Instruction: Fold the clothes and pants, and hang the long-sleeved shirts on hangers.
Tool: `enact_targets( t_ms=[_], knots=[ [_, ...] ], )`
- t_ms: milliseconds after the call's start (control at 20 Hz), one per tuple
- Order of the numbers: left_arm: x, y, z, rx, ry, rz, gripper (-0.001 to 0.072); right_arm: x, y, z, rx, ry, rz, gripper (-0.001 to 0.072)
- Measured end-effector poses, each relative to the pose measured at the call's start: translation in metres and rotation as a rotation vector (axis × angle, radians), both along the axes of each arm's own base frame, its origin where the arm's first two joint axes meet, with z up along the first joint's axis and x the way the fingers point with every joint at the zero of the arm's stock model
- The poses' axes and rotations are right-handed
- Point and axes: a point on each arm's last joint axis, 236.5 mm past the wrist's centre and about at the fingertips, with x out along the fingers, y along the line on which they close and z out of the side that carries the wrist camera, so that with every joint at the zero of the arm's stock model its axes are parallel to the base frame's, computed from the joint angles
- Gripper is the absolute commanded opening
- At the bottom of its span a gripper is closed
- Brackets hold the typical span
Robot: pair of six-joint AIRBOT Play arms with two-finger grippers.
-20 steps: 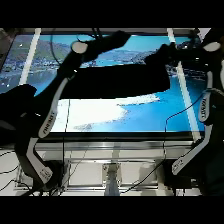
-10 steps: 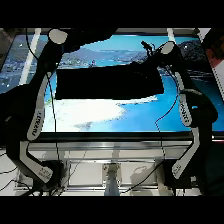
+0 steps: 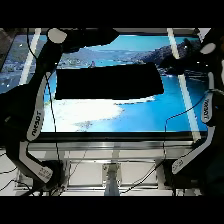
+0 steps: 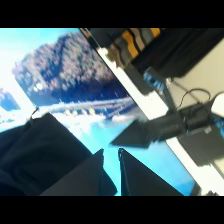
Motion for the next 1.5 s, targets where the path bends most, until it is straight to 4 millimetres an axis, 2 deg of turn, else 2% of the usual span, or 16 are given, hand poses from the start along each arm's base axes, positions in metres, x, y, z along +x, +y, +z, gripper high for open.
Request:
enact_targets(
  t_ms=[100, 150, 300, 450, 600, 850, 900, 950, 1000, 1150, 1250, 1350, 1500],
  knots=[
    [-0.005, -0.002, -0.003, 0.008, 0.009, -0.021, 0.0118, -0.009, -0.035, -0.015, 0.066, 0.031, -0.069, 0.0623],
    [-0.006, -0.003, -0.004, 0.012, 0.012, -0.029, 0.0118, -0.015, -0.045, -0.024, 0.105, 0.047, -0.089, 0.0622],
    [-0.009, -0.004, -0.005, 0.017, 0.017, -0.041, 0.0118, -0.033, -0.059, -0.056, 0.192, 0.111, -0.119, 0.0622],
    [-0.011, -0.004, -0.006, 0.02, 0.02, -0.047, 0.0118, -0.042, -0.054, -0.083, 0.239, 0.164, -0.114, 0.0622],
    [-0.011, -0.004, -0.006, 0.02, 0.021, -0.049, 0.0118, -0.047, -0.04, -0.104, 0.24, 0.202, -0.079, 0.0622],
    [-0.011, -0.004, -0.006, 0.02, 0.021, -0.05, 0.0117, -0.045, -0.005, -0.116, 0.234, 0.221, -0.012, 0.0608],
    [-0.011, -0.005, -0.007, 0.02, 0.022, -0.051, 0.0115, -0.045, 0.001, -0.117, 0.231, 0.223, 0.001, 0.049],
    [-0.011, -0.005, -0.009, 0.021, 0.025, -0.051, 0.006, -0.045, 0.006, -0.12, 0.216, 0.227, 0.014, 0.0241],
    [-0.01, -0.005, -0.012, 0.022, 0.031, -0.051, 0.0006, -0.046, 0.01, -0.124, 0.199, 0.232, 0.027, 0.0023],
    [-0.008, -0.01, -0.031, 0.026, 0.087, -0.066, 0.0005, -0.048, 0.02, -0.117, 0.205, 0.236, 0.057, 0.0009],
    [-0.008, -0.017, -0.053, 0.041, 0.14, -0.082, 0.0005, -0.052, 0.017, -0.108, 0.206, 0.244, 0.054, 0.0009],
    [-0.007, -0.026, -0.081, 0.059, 0.208, -0.086, 0.0005, -0.057, 0.005, -0.091, 0.202, 0.242, 0.043, 0.001],
    [-0.008, -0.038, -0.141, 0.15, 0.342, -0.059, 0.0005, -0.071, -0.028, -0.057, 0.178, 0.225, 0.009, 0.001]
  ],
)
